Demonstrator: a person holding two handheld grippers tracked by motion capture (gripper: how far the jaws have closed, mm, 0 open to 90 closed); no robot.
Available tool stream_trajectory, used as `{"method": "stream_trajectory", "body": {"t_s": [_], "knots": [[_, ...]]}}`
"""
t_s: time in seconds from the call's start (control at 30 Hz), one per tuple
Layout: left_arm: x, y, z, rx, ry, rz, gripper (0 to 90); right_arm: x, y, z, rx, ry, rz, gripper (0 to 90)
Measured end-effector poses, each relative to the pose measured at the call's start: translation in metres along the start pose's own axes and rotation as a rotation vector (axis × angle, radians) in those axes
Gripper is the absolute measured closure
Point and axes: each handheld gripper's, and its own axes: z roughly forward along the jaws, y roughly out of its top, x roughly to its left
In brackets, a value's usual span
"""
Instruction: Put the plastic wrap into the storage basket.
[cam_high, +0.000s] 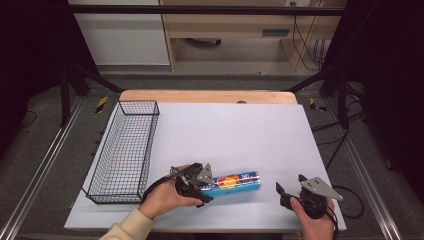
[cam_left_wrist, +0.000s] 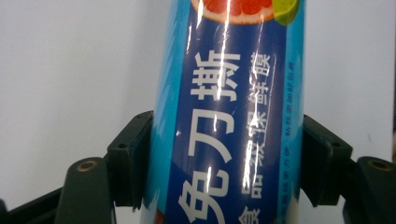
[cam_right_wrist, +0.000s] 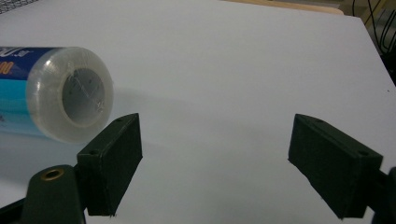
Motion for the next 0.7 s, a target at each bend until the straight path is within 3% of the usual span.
{"method": "stream_trajectory", "body": {"t_s": [0.33, 0.43, 0.7], "knots": [[-0.008, 0.014, -0.016, -0.054, 0.01, 0.02, 30.6, -0.001, 0.0, -0.001, -0.015, -0.01, 0.004, 17.6], [-0.008, 0.018, -0.021, -0.09, -0.016, 0.003, 30.8, 0.0, 0.0, -0.001, -0.017, -0.019, 0.0, 17.6], [-0.011, 0.019, -0.044, -0.131, 0.009, -0.023, 31.2, 0.003, 0.0, -0.005, -0.034, -0.039, -0.026, 17.5]]}}
